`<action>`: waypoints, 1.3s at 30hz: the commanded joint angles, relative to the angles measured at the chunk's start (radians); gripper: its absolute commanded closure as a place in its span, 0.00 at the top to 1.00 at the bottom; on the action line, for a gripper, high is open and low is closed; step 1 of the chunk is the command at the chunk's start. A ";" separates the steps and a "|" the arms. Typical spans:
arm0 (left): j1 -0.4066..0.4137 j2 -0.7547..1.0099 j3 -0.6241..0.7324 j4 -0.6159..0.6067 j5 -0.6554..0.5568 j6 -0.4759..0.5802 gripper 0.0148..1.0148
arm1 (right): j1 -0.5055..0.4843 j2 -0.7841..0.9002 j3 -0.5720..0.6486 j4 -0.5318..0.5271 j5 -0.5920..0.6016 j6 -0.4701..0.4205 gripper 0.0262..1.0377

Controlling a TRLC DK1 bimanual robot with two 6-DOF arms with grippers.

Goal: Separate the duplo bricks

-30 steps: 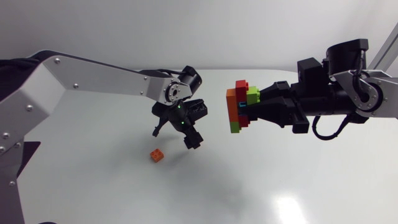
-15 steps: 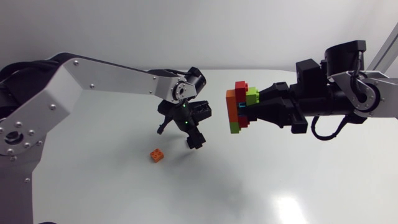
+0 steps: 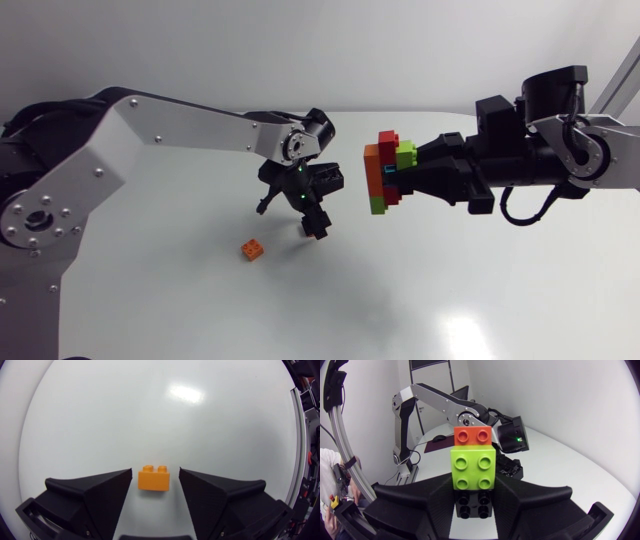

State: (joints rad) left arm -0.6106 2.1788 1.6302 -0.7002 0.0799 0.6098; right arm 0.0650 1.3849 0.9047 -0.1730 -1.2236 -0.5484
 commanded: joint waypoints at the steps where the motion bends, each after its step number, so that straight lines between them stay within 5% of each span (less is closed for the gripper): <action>1: -0.009 0.047 0.030 -0.012 0.012 0.021 0.57 | -0.010 0.019 -0.009 0.018 -0.011 -0.022 0.13; 8: -0.008 0.067 0.046 -0.036 0.012 0.022 0.57 | -0.011 0.022 -0.004 0.018 -0.011 -0.022 0.13; 12: -0.002 0.068 0.046 -0.038 0.012 0.022 0.42 | -0.011 0.028 0.000 0.018 -0.011 -0.022 0.13; 26: 0.026 0.047 0.016 -0.039 0.044 0.013 0.33 | -0.011 0.032 0.000 0.018 -0.011 -0.021 0.13; 32: 0.101 -0.105 -0.142 0.123 0.138 -0.033 0.33 | -0.011 0.032 0.000 0.018 -0.011 -0.021 0.13; 39: 0.268 -0.297 -0.481 0.487 0.336 -0.093 0.34 | -0.004 0.032 -0.001 0.018 -0.011 -0.019 0.13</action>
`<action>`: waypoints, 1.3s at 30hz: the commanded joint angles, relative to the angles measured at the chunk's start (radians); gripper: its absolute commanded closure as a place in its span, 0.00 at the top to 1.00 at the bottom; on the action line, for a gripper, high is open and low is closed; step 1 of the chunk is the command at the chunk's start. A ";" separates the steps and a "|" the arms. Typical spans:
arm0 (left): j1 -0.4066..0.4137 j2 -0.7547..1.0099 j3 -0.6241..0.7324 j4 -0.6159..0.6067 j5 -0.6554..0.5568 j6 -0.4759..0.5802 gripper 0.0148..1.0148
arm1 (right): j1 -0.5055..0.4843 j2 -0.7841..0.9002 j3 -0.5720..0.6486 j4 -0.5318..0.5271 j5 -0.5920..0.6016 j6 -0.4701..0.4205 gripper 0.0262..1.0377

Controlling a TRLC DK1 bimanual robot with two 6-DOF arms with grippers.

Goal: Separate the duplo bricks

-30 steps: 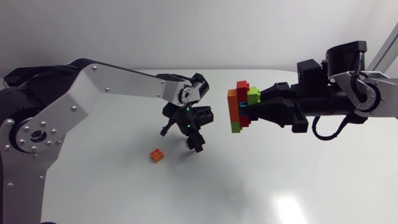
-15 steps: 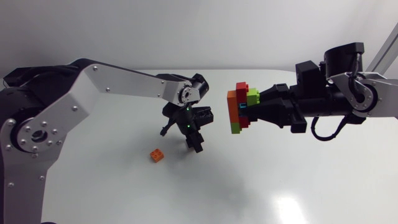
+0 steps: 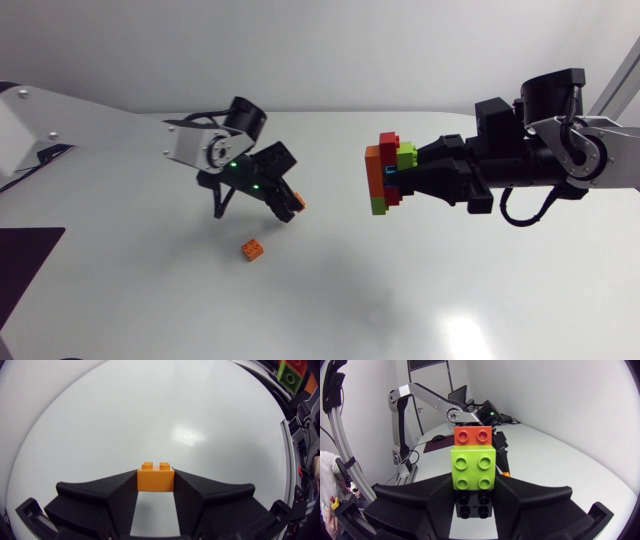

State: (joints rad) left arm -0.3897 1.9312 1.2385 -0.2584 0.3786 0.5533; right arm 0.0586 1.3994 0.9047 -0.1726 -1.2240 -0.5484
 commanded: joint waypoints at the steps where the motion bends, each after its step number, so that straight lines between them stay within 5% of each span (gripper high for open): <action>1: 0.071 -0.069 -0.134 0.091 0.056 -0.038 0.34 | 0.003 0.018 -0.003 0.018 -0.011 -0.019 0.13; 9: 0.203 -0.098 -0.359 0.349 0.086 -0.044 0.34 | 0.010 0.016 -0.009 0.018 -0.011 -0.019 0.13; 16: 0.204 -0.081 -0.470 0.490 0.094 -0.052 0.34 | 0.021 0.015 -0.009 0.018 -0.011 -0.013 0.13; 39: 0.264 0.045 -0.521 0.587 0.095 -0.050 0.39 | 0.046 0.016 -0.006 0.016 0.000 -0.008 0.13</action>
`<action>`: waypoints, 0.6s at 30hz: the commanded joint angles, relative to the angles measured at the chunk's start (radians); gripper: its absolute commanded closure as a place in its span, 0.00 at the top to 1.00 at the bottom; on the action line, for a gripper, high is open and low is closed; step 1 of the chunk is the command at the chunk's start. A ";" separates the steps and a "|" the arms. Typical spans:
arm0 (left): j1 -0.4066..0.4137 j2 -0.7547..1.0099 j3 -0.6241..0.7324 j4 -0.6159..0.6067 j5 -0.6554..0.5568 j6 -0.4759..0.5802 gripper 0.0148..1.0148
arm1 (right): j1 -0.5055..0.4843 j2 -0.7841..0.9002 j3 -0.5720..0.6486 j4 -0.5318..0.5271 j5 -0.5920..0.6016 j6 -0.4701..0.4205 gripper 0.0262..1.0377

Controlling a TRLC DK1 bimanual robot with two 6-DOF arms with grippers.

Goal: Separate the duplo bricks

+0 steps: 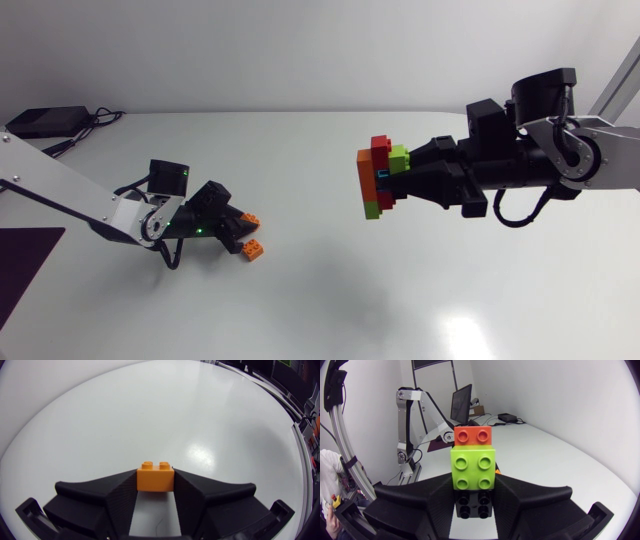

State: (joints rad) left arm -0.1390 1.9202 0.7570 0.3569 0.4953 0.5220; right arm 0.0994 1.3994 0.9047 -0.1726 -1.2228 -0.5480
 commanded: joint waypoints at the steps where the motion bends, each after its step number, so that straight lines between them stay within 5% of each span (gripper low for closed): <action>1: 0.013 0.056 -0.044 -0.029 -0.021 -0.019 0.39 | 0.005 0.016 -0.004 0.016 -0.001 -0.009 0.13; 13: 0.059 0.074 -0.081 -0.022 -0.006 0.010 0.39 | 0.023 0.021 0.007 0.016 0.005 -0.004 0.13; 18: 0.062 0.074 -0.100 -0.022 0.005 0.019 0.69 | 0.028 0.026 0.007 0.024 0.006 -0.003 0.13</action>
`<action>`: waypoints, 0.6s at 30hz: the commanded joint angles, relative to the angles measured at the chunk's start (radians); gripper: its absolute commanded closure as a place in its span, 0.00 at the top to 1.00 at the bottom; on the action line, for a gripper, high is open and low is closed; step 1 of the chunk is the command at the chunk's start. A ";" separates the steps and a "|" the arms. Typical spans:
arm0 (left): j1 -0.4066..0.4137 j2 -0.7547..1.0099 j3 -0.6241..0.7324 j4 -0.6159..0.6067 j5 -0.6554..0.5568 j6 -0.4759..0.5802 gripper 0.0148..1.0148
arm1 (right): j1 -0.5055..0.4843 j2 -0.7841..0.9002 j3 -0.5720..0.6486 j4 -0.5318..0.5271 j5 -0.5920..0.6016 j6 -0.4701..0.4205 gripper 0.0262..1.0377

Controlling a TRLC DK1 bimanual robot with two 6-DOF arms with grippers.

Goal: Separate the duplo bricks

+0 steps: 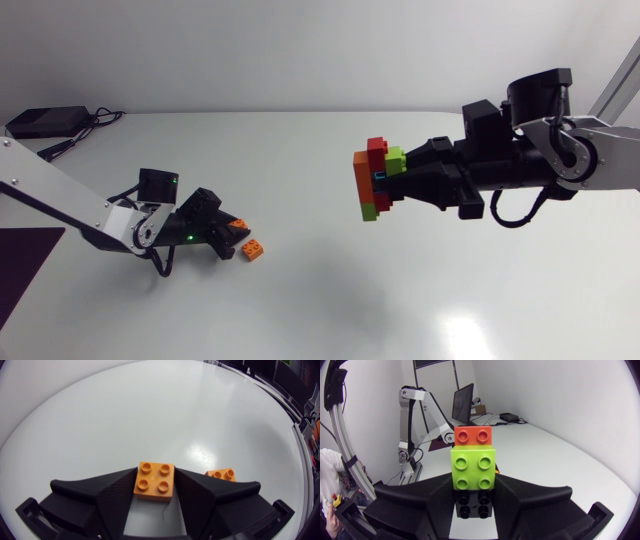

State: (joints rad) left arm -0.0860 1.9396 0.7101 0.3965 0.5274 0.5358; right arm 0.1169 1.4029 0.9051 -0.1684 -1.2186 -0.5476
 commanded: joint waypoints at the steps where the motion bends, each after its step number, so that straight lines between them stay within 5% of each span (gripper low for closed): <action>1: 0.009 0.055 -0.057 -0.062 -0.027 0.010 0.73 | 0.010 0.022 0.006 0.020 0.004 -0.003 0.13; 10: 0.012 -0.018 -0.017 -0.119 -0.017 0.015 0.90 | 0.013 0.038 0.014 0.026 0.013 -0.002 0.13; 18: -0.035 -0.260 0.233 -0.516 -0.009 0.082 0.93 | 0.013 0.047 0.034 0.035 0.039 -0.005 0.13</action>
State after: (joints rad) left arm -0.0986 1.7584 0.8448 -0.0769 0.5163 0.5755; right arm 0.1249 1.4319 0.9077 -0.1497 -1.1839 -0.5476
